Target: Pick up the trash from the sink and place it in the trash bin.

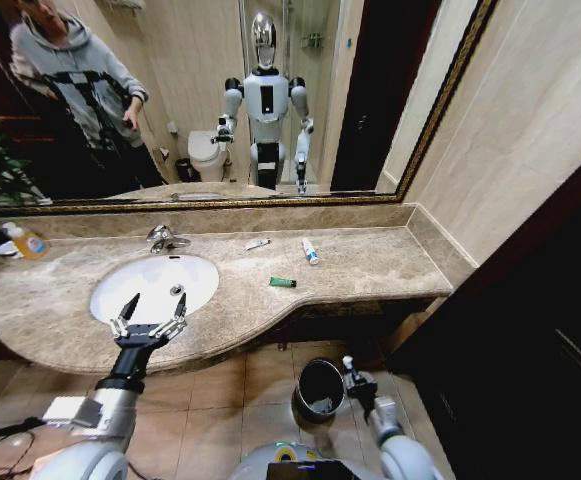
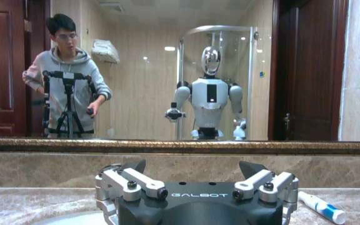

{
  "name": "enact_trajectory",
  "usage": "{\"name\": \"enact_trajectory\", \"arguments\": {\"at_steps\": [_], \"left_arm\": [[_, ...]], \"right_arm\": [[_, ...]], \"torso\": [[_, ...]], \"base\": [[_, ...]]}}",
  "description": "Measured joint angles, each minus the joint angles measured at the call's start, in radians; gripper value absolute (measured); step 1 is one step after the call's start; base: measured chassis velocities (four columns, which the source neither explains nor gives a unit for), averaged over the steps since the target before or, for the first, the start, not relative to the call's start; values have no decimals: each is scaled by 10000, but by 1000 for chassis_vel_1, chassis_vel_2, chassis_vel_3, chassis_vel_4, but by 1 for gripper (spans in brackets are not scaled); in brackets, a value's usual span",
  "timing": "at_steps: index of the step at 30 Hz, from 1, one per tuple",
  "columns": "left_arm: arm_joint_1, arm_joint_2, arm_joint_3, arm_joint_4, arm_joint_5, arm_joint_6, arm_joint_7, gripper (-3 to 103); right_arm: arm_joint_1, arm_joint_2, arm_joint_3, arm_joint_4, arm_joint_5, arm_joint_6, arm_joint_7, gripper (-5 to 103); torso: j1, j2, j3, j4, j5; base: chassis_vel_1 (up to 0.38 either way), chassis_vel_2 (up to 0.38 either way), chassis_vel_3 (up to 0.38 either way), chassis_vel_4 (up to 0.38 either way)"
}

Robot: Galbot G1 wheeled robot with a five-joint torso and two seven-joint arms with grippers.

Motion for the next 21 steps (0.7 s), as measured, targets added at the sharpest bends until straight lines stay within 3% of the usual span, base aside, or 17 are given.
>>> {"name": "enact_trajectory", "arguments": {"at_steps": [12,21], "left_arm": [[0,0,1,1,0,0,0,100],[0,0,1,0,0,0,0,100]], "right_arm": [[2111,1052,-688,-3847,-796,401,-415,20],[2968,1376,-683,-5353,-978,715,-691,19]], "torso": [[0,0,0,-2,-3],[0,0,0,-2,-3]], "base": [[0,0,0,0],[0,0,0,0]]}}
